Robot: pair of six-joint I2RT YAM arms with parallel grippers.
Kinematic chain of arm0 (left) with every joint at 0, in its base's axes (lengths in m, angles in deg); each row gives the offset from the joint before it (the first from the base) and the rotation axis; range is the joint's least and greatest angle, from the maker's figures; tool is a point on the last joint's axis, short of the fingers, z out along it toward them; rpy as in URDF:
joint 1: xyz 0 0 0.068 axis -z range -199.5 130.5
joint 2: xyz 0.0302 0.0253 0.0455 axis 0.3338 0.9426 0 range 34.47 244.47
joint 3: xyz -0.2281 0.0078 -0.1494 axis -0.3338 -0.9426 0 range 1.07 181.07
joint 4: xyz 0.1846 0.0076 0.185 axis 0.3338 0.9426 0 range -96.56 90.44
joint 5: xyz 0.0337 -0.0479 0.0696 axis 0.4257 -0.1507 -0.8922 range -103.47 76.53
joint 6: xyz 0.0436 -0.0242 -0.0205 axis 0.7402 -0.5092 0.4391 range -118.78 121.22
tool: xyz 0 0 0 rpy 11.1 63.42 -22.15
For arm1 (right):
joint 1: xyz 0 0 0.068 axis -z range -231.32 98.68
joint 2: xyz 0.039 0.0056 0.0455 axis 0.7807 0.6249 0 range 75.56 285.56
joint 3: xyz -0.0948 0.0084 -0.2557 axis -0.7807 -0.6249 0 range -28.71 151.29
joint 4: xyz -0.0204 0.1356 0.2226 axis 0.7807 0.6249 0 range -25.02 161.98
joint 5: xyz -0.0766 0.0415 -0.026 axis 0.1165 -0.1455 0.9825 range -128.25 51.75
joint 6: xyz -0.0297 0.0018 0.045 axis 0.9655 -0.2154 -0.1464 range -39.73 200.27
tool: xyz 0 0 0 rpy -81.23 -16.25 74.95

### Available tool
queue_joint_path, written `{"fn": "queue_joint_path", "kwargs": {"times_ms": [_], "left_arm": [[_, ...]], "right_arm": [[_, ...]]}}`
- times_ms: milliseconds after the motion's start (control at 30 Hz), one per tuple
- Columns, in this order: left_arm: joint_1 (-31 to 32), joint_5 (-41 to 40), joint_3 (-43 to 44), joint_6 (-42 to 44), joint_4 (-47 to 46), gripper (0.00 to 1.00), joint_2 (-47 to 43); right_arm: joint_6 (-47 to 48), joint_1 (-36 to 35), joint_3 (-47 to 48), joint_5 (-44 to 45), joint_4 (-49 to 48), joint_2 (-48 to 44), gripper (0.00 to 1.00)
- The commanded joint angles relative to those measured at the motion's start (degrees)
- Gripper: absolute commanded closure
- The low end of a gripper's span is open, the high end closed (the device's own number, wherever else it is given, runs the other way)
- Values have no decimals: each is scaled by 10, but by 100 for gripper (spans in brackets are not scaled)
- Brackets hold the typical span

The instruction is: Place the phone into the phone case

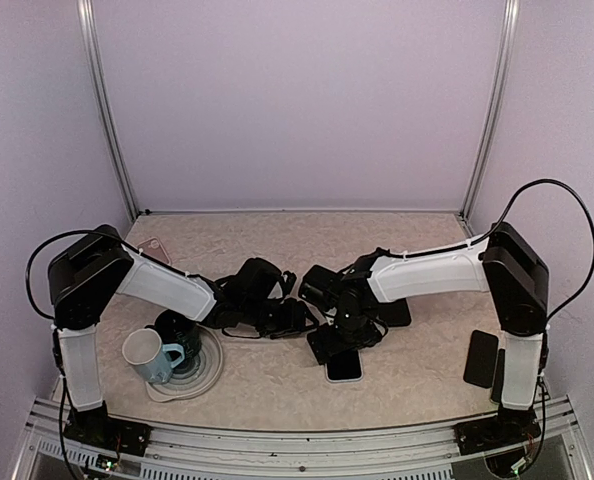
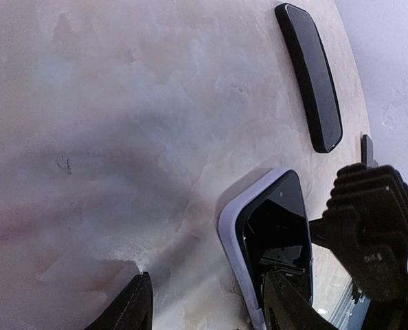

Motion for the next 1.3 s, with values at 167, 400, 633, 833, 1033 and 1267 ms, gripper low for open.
{"fn": "queue_joint_path", "kwargs": {"times_ms": [167,400,633,833,1033,1267], "left_arm": [[-8,-18,0,21,26,45,-16],[-10,8,-33,8,-31,40,-38],[-13,73,-99,-77,-244,28,-31],[-5,107,-92,-142,-354,32,35],[2,101,-67,-128,-339,41,49],[6,115,-49,-125,-333,61,63]], "right_arm": [[-18,-19,-55,-7,6,13,20],[4,-19,-81,14,-42,-36,38],[17,-16,-151,26,-151,-123,47],[19,-15,-195,24,-231,-174,50],[28,-15,-207,31,-248,-191,51],[39,-15,-210,22,-265,-200,51]]}}
